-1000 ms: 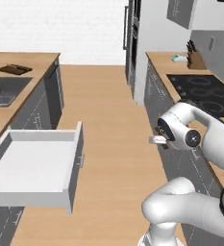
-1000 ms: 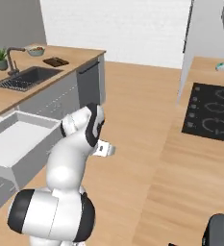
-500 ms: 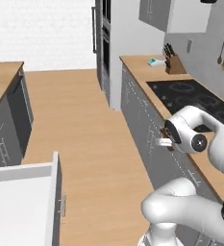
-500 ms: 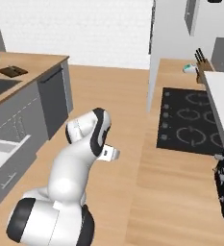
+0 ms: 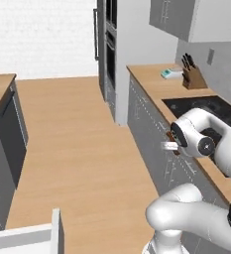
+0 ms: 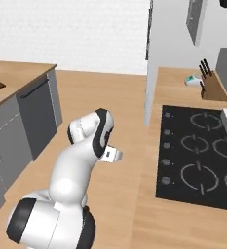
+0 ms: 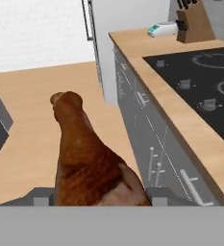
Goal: Pick up the knife from the drawer and place it on the cutting board. Then place the meat from the plate to the cutting board.
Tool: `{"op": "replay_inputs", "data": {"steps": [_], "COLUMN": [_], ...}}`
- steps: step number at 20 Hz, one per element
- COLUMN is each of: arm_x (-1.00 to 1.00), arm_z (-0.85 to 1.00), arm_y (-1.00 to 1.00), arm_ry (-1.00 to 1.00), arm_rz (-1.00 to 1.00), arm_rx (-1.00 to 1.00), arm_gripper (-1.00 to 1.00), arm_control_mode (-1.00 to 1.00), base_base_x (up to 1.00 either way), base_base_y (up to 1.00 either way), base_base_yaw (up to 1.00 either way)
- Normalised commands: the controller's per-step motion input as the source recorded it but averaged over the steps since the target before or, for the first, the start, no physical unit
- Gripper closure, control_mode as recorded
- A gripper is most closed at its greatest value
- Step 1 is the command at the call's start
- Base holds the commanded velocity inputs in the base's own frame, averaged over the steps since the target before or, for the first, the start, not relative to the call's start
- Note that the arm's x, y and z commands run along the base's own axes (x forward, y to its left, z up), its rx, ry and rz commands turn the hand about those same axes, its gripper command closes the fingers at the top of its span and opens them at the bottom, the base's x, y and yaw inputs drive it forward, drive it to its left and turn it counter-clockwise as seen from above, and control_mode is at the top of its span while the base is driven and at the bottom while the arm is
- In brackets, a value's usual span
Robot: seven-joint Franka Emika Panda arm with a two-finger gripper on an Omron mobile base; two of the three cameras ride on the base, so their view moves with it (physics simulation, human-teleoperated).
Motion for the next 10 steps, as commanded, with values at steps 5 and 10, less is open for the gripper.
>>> {"op": "replay_inputs", "data": {"steps": [5, 10], "arm_x": [0.0, 0.0], "arm_z": [0.0, 0.0], "arm_y": [0.0, 0.0], "arm_ry": [0.0, 0.0], "arm_rz": [0.0, 0.0], "arm_rx": [0.0, 0.0], "arm_gripper": [1.0, 1.0], "arm_control_mode": [1.0, 1.0], "base_base_x": [1.0, 1.0], "base_base_y": [0.41, 0.31], "base_base_yaw": [0.0, 0.11]}}
